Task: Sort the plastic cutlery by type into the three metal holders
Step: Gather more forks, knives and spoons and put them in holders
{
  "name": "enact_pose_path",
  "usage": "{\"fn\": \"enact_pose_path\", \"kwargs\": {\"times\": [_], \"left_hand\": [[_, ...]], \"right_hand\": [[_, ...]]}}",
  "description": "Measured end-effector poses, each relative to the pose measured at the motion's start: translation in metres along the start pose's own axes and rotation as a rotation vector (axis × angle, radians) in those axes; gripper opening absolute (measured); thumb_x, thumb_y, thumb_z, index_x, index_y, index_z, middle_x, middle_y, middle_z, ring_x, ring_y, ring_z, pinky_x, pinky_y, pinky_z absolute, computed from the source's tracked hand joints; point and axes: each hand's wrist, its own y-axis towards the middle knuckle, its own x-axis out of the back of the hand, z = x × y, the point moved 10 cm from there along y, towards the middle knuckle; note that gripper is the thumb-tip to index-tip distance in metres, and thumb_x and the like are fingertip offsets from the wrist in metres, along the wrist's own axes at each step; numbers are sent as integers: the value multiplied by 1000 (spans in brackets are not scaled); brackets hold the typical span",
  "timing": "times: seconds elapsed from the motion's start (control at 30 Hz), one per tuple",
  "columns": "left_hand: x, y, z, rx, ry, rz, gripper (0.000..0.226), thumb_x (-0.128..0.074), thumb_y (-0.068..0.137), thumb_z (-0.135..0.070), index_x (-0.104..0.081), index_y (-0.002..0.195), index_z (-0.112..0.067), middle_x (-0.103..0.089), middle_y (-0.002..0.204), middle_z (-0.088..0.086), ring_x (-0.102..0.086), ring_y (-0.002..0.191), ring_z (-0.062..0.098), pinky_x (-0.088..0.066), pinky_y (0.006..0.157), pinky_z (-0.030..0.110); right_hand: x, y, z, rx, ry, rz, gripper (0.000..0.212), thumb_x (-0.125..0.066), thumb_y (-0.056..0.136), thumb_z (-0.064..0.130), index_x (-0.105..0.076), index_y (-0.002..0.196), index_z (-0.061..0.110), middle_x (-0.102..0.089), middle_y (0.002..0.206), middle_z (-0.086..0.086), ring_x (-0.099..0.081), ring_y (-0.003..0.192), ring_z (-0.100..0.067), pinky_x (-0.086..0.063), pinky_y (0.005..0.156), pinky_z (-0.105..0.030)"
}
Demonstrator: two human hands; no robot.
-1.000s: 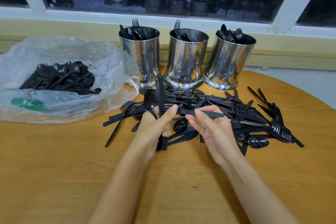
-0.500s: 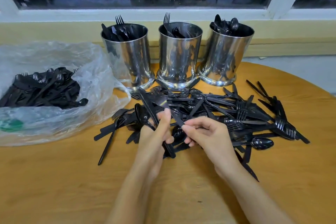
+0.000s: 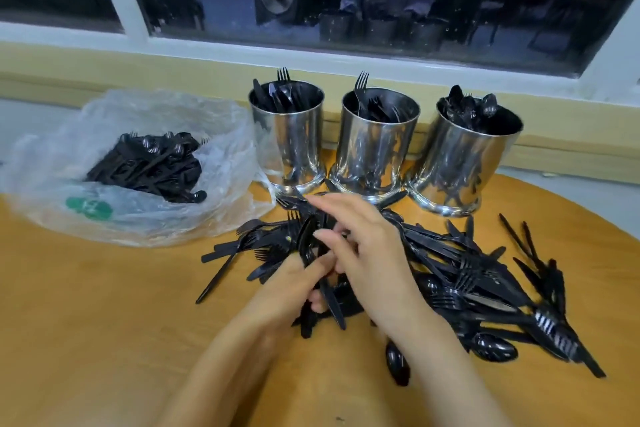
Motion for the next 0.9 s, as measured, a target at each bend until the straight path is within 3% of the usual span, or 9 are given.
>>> {"fn": "enact_pose_path", "kwargs": {"times": [0.1, 0.23, 0.3, 0.37, 0.43, 0.53, 0.63, 0.73, 0.9], "left_hand": [[-6, -18, -10, 3, 55, 46, 39, -47, 103, -20, -57, 65, -18, -36, 54, -1, -31, 46, 12, -33, 50, 23], [-16, -48, -13, -4, 42, 138, 33, -49, 103, -22, -64, 74, -17, -44, 63, 2, -36, 53, 12, -37, 60, 25], [-21, -62, -13, -3, -36, 173, 41, -51, 102, -18, -66, 64, -22, -48, 63, 3, -38, 56, 14, -39, 71, 32], [-20, -75, -16, -7, -103, 198, 40, -48, 103, -18, -66, 66, -21, -46, 62, 4, -35, 55, 14, -38, 67, 30], [-12, -84, -19, -11, -148, 202, 29, -47, 104, -21, -64, 81, -14, -44, 64, 3, -32, 56, 13, -32, 60, 27], [-5, -95, -24, -8, -200, 240, 21, -46, 103, -22, -59, 92, -9, -43, 65, 2, -32, 58, 14, -36, 56, 22], [-13, -108, -33, -27, -218, 317, 20, -49, 101, -23, -60, 92, -10, -43, 65, 2, -32, 60, 15, -42, 55, 22], [-24, -120, -37, -31, -176, 396, 24, -50, 100, -28, -67, 88, -15, -44, 67, 2, -36, 61, 14, -44, 61, 23], [-17, -119, -40, -64, -237, 253, 30, -48, 101, -27, -67, 99, -4, -65, 83, 7, -61, 78, 18, -55, 76, 31]], "right_hand": [[-6, 17, 15, 85, -103, 140, 26, -64, 91, 12, -71, 115, 20, -63, 107, 13, -45, 100, -3, -40, 86, -20], [-8, 6, 43, 190, -100, 149, 8, -71, 86, 15, -77, 89, 20, -57, 77, 27, -45, 85, 2, -40, 78, -18], [-14, -3, 63, 247, -124, 144, 7, -72, 84, 17, -77, 88, 20, -65, 79, 20, -50, 86, -7, -46, 78, -29], [-14, -9, 80, 270, -147, 138, 10, -74, 83, 19, -77, 93, 18, -70, 86, 9, -50, 90, -14, -45, 82, -27], [6, -9, 84, 186, -130, 42, 24, -73, 83, 26, -73, 106, 18, -67, 95, 10, -45, 93, -7, -37, 84, -13], [40, -11, 53, -192, 58, -133, 31, -68, 88, 36, -65, 115, 21, -57, 91, 15, -47, 82, -1, -38, 75, -16], [0, -27, 34, -496, 288, 184, 33, -63, 89, 48, -62, 97, 16, -49, 70, 9, -45, 61, -6, -36, 57, -18], [-23, -38, 49, -475, 384, 326, 31, -61, 94, 35, -61, 82, 7, -55, 64, -4, -39, 38, -6, -31, 40, -14], [-2, -29, 55, -332, 293, 101, 32, -64, 93, 24, -60, 79, -4, -56, 61, -11, -44, 40, -11, -38, 45, -24]]}}
